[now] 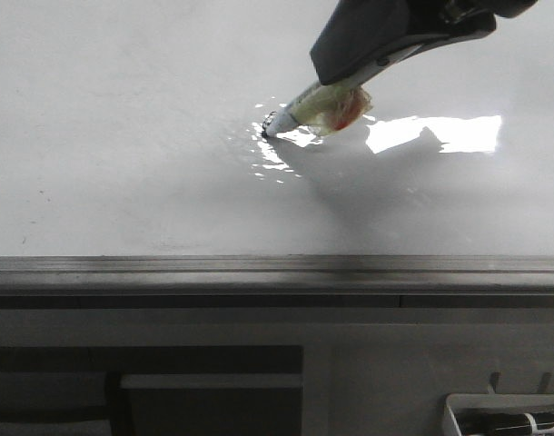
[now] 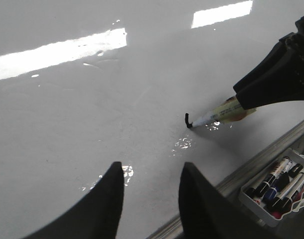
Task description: Write number 5 on whiteboard
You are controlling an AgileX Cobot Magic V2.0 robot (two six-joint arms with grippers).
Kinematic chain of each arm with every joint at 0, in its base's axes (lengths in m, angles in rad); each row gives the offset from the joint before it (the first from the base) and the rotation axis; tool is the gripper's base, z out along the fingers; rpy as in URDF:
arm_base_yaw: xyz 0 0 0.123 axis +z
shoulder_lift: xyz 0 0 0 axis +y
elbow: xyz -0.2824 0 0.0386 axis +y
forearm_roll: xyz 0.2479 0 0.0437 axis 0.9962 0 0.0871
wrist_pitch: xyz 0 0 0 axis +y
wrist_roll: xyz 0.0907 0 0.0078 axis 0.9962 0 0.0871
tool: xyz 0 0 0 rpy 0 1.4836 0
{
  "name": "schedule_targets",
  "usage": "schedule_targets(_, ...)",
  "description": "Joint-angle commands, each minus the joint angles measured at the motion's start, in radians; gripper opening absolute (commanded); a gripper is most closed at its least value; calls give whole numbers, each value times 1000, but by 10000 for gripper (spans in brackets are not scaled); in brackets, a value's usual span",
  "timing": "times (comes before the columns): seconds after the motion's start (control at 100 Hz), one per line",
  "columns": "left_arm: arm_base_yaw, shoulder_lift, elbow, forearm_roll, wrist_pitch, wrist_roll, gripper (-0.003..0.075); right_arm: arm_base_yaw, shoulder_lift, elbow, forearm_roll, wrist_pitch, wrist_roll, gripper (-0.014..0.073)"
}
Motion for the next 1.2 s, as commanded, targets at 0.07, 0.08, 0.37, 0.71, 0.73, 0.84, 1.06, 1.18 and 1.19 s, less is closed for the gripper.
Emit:
schedule_targets(0.07, 2, 11, -28, -27, -53, -10, 240, -7, 2, -22, -5, 79, -2, -41)
schedule_targets(0.08, 2, 11, -28, -27, -53, -10, 240, -7, 2, -22, -5, 81, -2, -41)
schedule_targets(0.37, 2, 11, -28, -27, -53, -10, 240, -10, 0, -22, -3, 100, 16, -40)
schedule_targets(0.71, 2, 11, -28, -29, -45, -10, 240, -10, -63, -22, -249, 256, 259, -40)
schedule_targets(0.73, 2, 11, -28, -29, -45, -10, 240, -10, -69, -20, -249, 258, 266, -40)
schedule_targets(0.84, 2, 11, -28, -29, -45, -10, 240, -5, -79, -8, -237, 280, 275, -40)
schedule_targets(1.06, 2, 11, -28, -55, -44, -10, 240, 60, -36, 34, -193, 162, 275, -40)
schedule_targets(1.18, 2, 11, -28, -59, -29, -10, 240, 83, 9, 20, -185, 131, 283, -40)
schedule_targets(1.19, 2, 11, -28, -59, -27, -10, 240, 88, 14, 15, -185, 131, 283, -40)
